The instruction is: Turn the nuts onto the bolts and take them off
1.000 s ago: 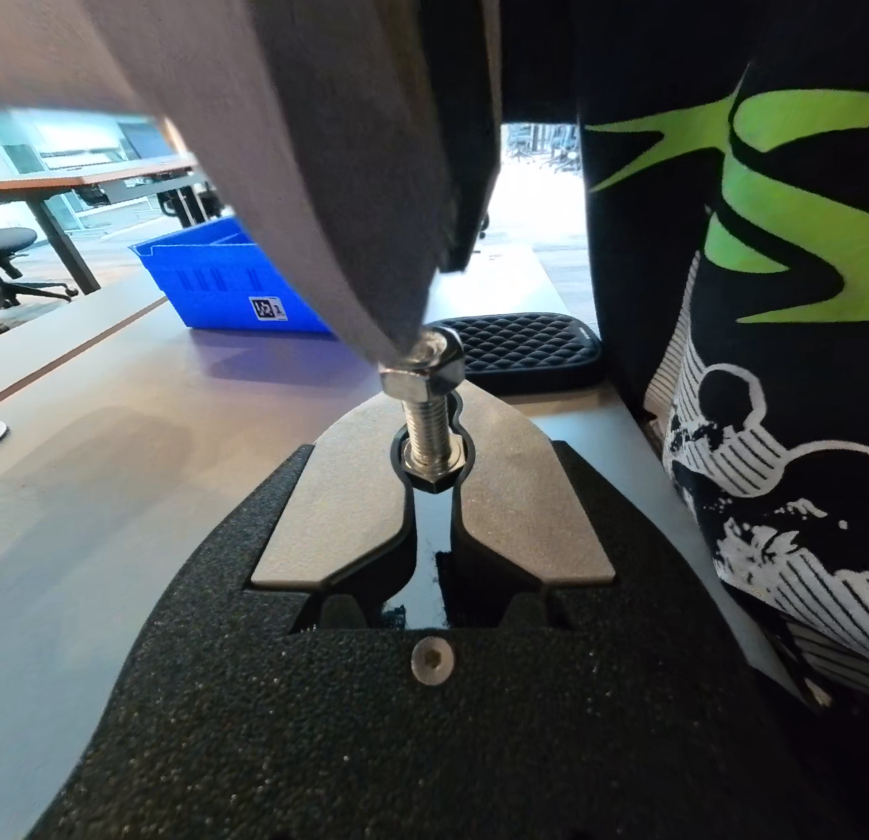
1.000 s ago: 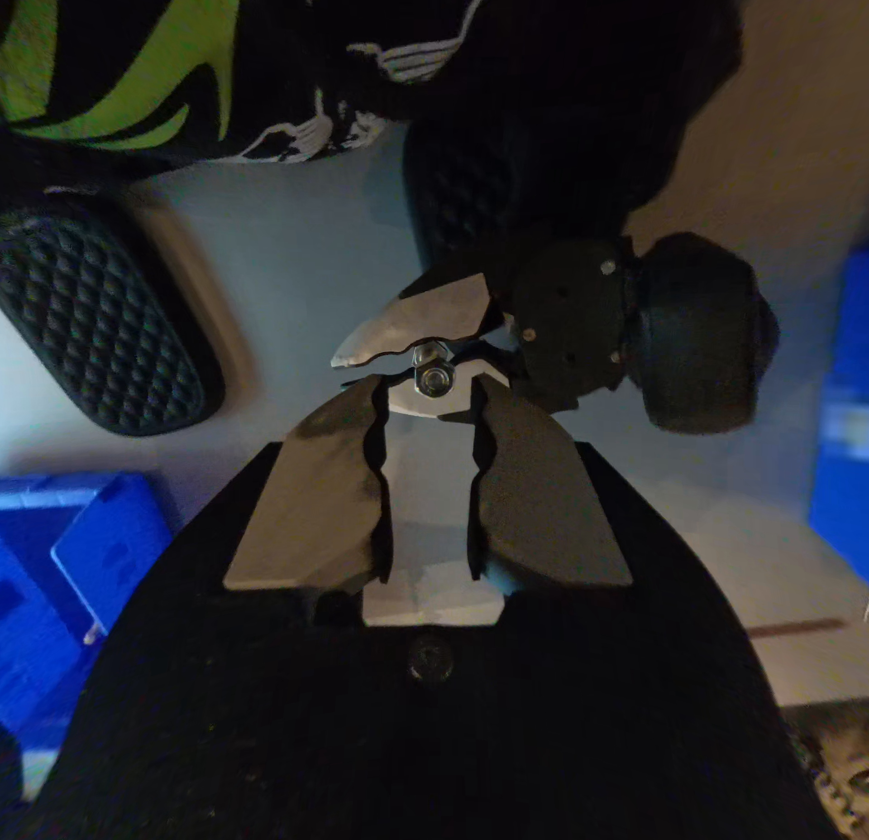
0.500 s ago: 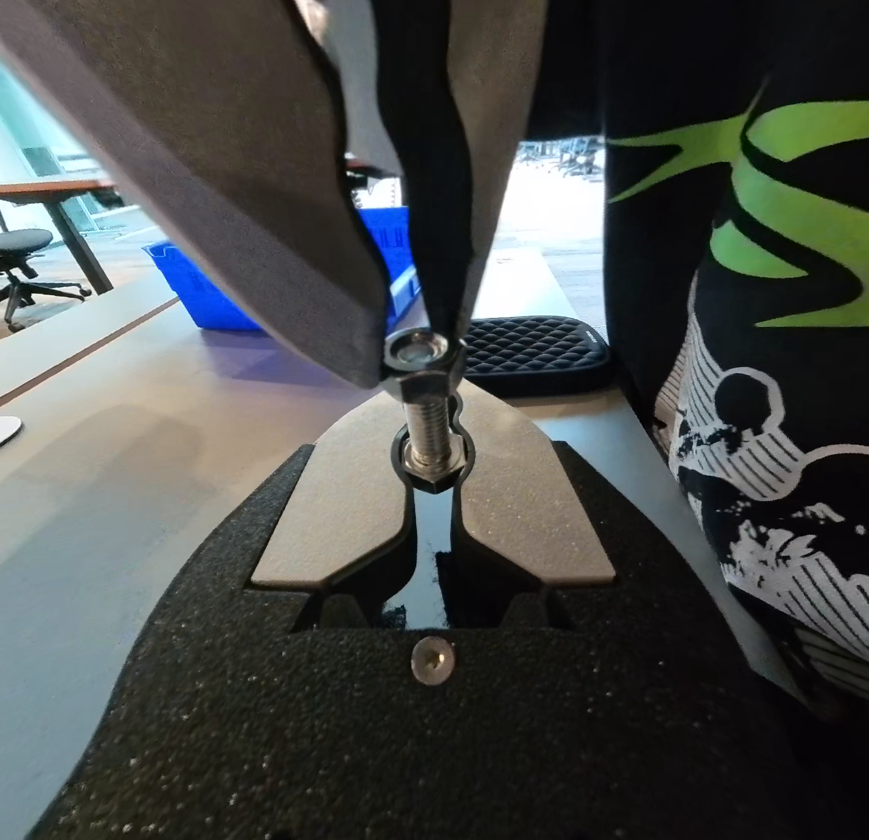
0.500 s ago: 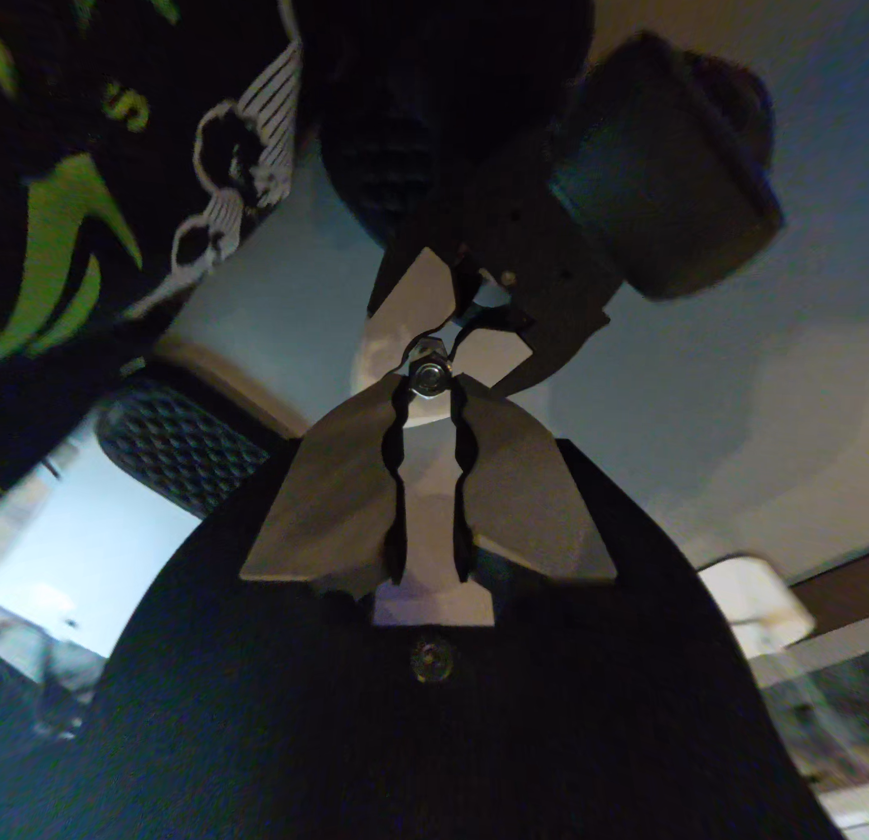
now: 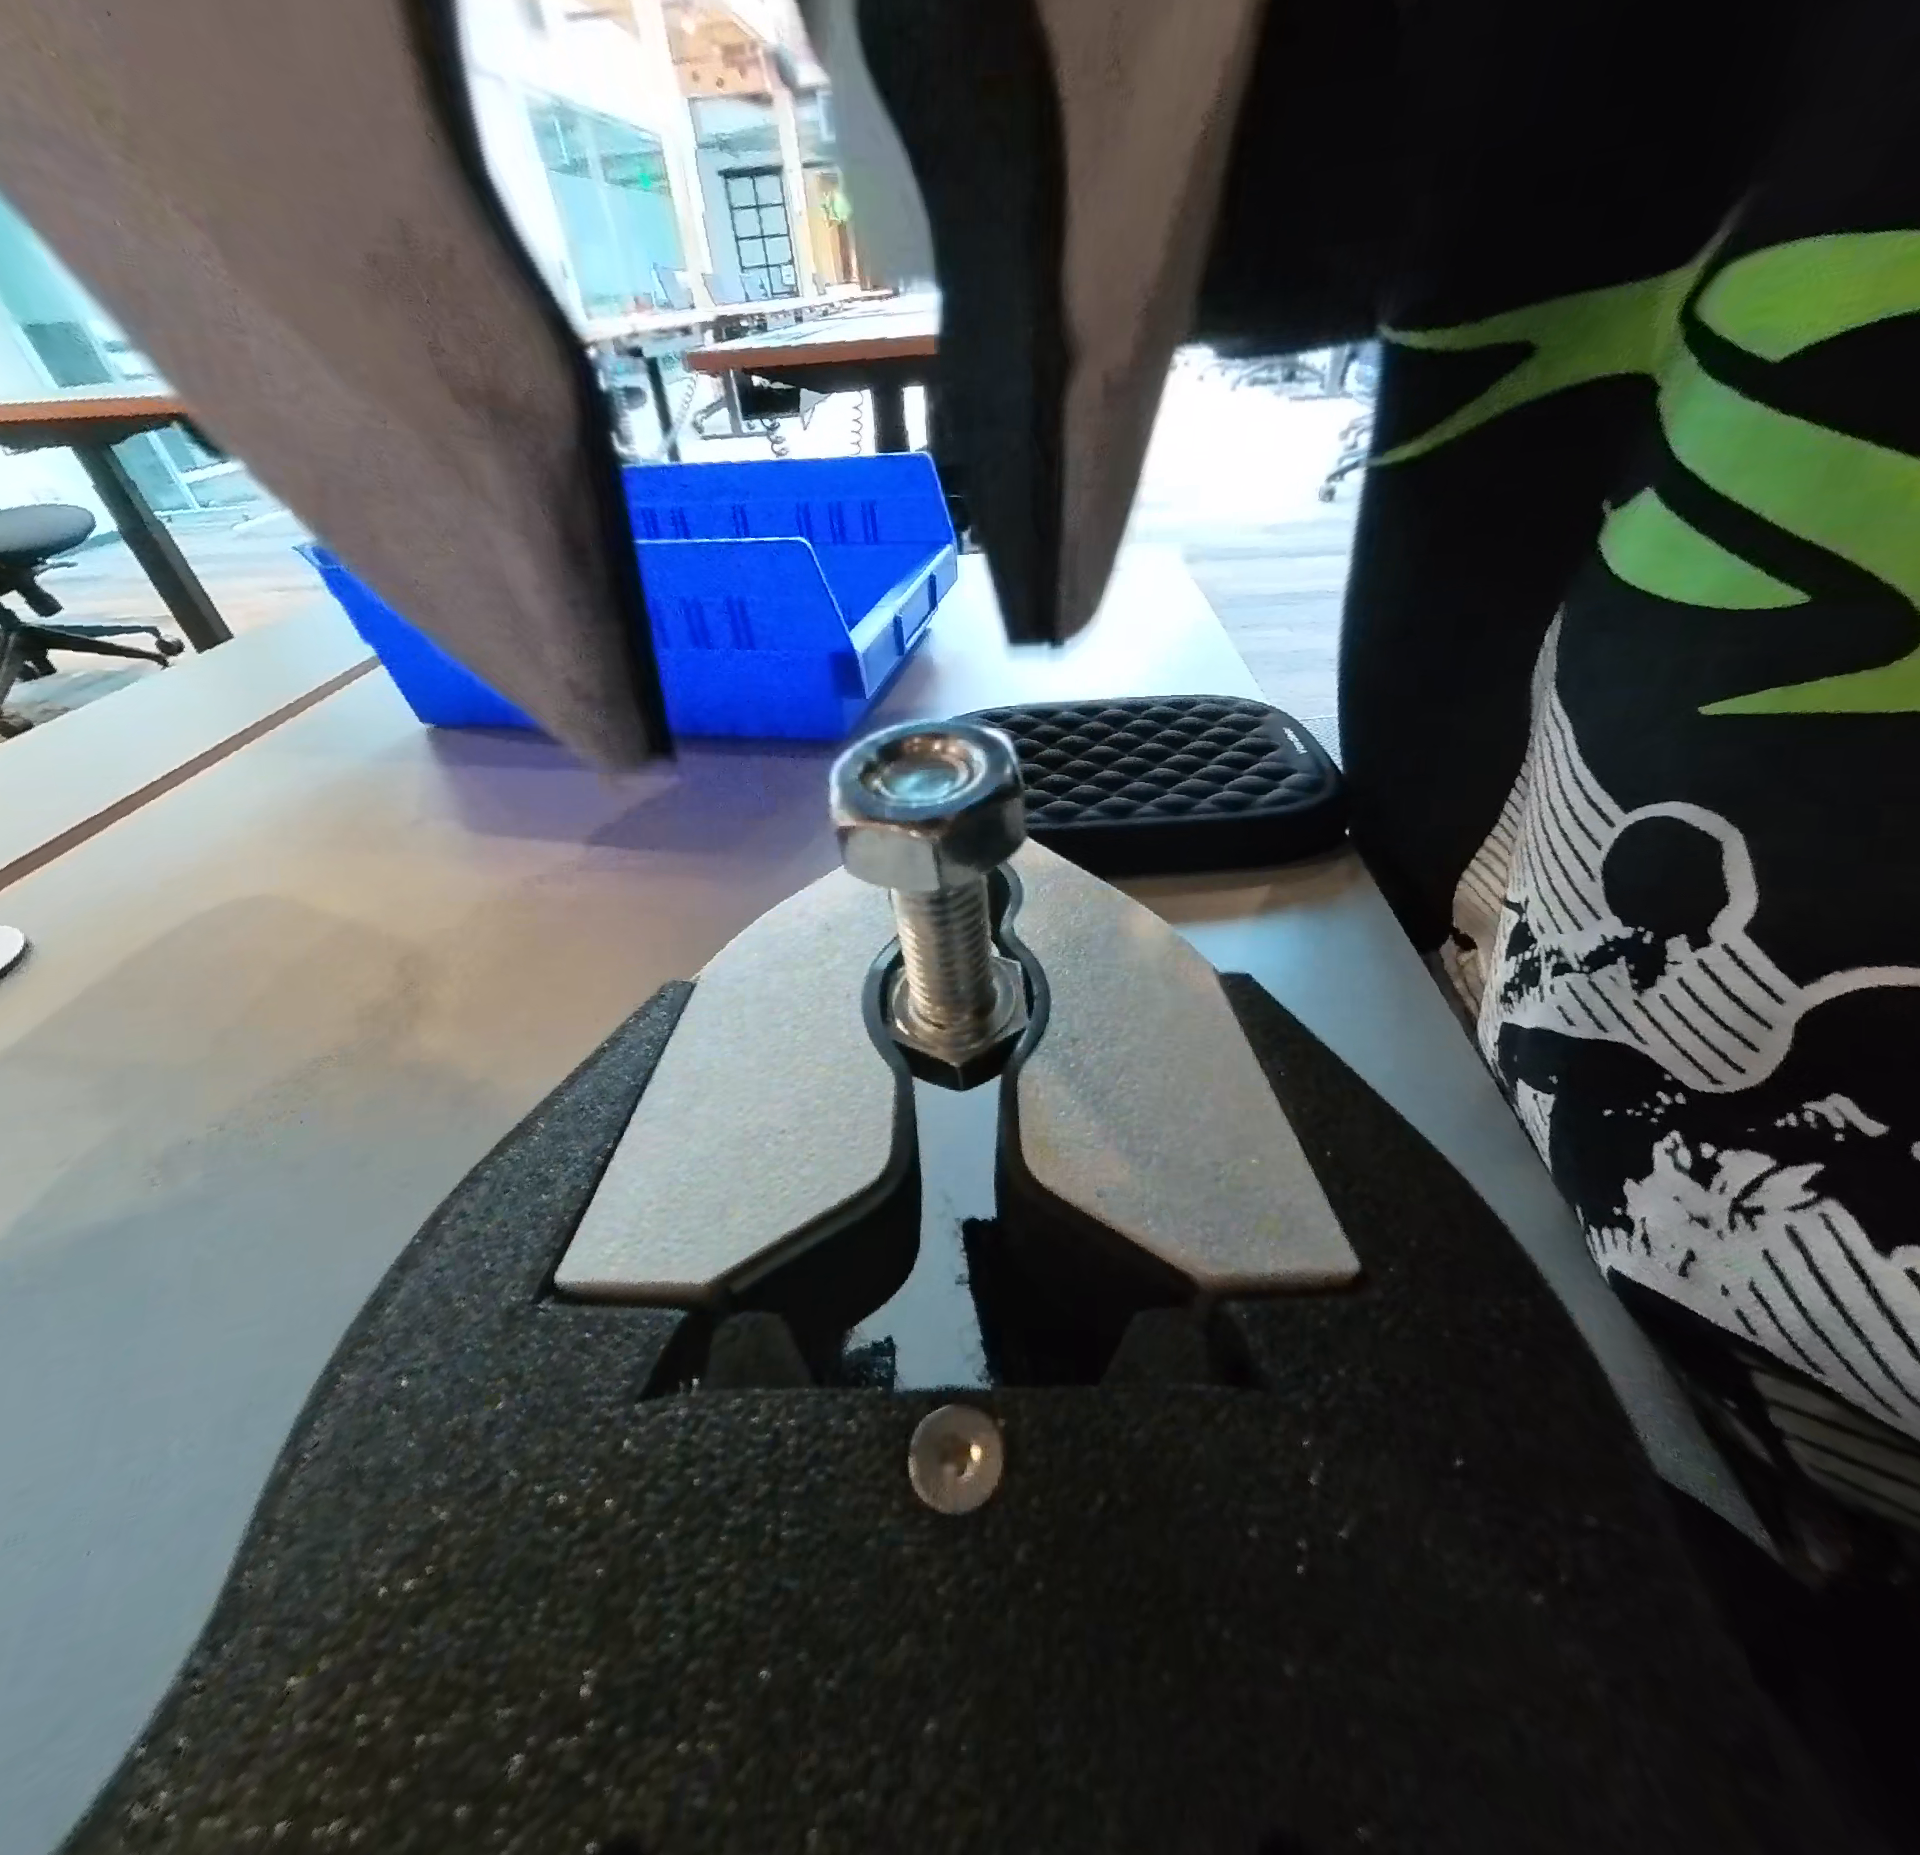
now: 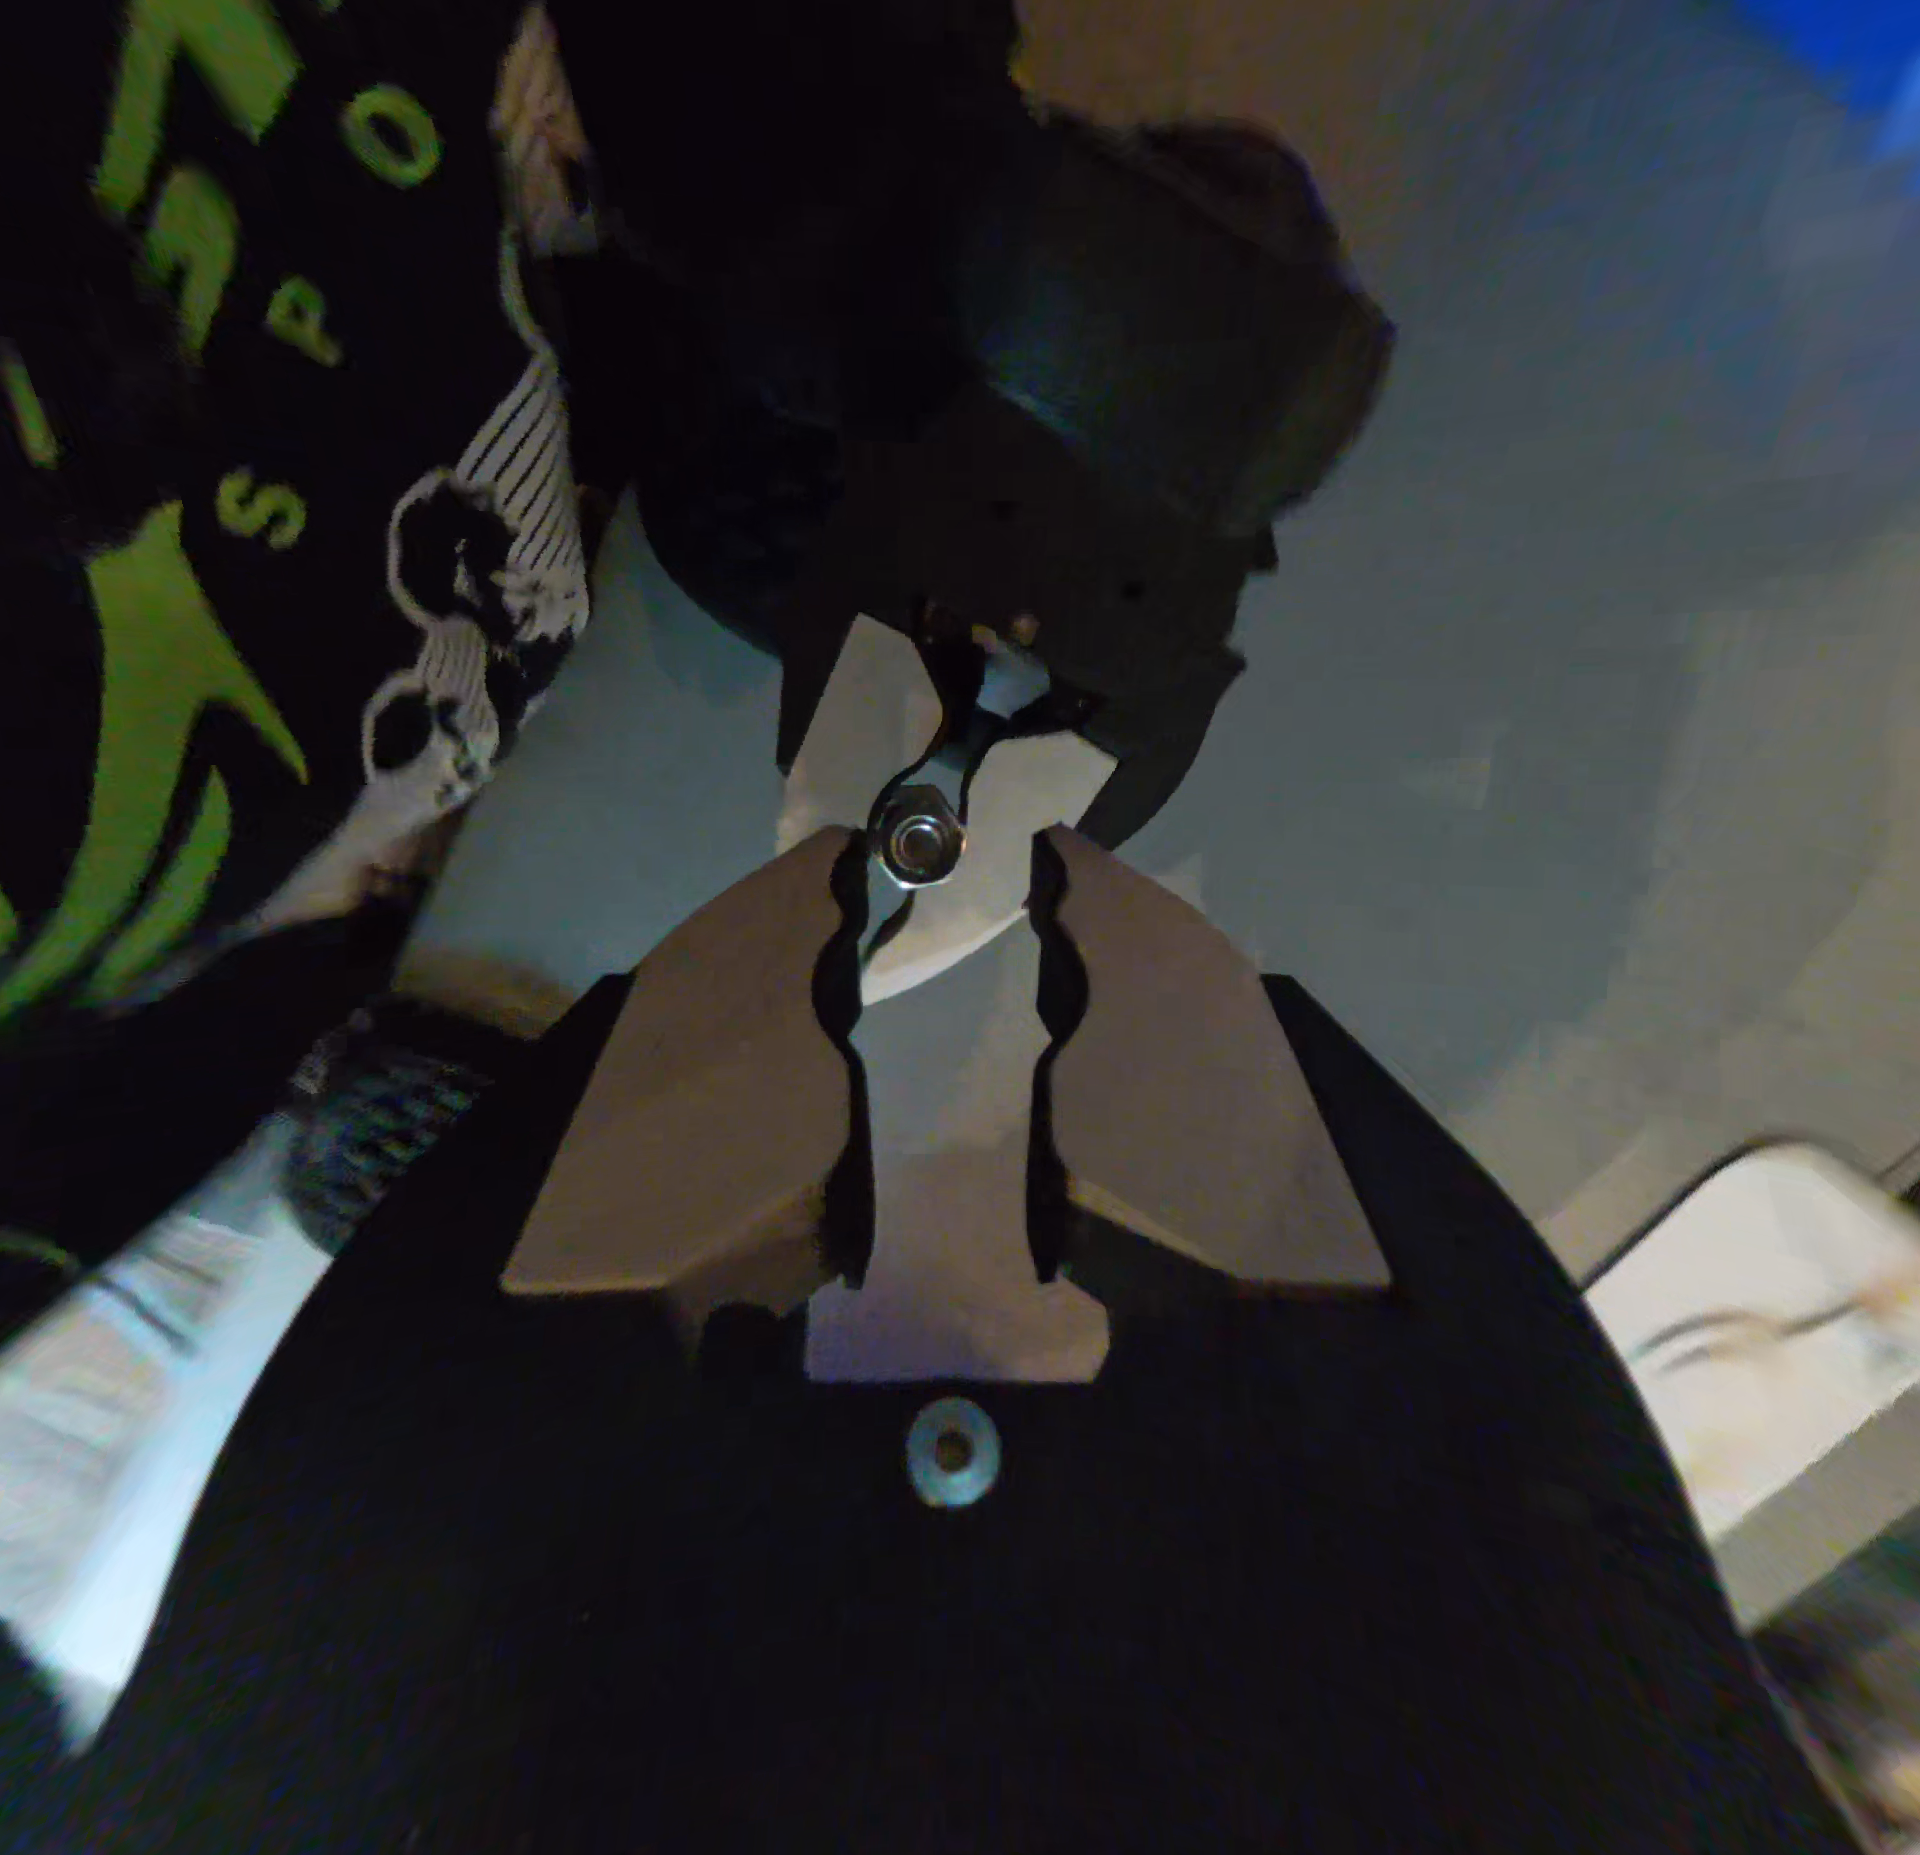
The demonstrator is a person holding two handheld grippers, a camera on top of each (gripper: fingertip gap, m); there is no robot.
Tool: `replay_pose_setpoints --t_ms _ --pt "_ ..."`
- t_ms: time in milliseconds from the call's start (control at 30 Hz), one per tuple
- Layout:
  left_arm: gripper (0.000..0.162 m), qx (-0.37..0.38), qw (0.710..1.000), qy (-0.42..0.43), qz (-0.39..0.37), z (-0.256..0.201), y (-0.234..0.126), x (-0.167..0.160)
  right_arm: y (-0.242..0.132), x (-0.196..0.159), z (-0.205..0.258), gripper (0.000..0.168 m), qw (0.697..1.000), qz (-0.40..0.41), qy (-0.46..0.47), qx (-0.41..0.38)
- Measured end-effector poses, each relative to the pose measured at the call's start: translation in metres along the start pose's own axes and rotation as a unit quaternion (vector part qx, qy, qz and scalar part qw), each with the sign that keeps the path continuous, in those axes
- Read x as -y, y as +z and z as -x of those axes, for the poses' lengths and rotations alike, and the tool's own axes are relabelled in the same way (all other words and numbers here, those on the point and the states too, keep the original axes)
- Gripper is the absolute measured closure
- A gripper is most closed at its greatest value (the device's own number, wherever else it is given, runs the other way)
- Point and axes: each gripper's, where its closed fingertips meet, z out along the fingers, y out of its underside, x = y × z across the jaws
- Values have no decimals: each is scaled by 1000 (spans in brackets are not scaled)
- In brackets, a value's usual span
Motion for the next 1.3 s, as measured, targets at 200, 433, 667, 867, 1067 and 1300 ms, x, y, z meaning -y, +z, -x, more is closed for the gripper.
replay_pose_setpoints --t_ms 200,433,667,867,1067,1300 --pt "152 -3 1000 1 1 -1 0 0 8 -10 14 133 945 63 -310 76" --pt "152 -5 1000 0 1 -1 0 0 15 -10 8 150 918 104 -363 124" --pt "152 0 1000 -1 1 1 0 0 15 -10 8 152 966 83 -231 81" --pt "152 5 1000 -5 0 3 0 0 15 -10 8 152 998 39 56 14" --pt "152 3 1000 -2 7 2 2 -2 16 -12 11 146 982 -10 188 -18" --pt "152 -2 1000 -2 -1 1 0 1 -3 1 8 134 997 -13 -78 -6"
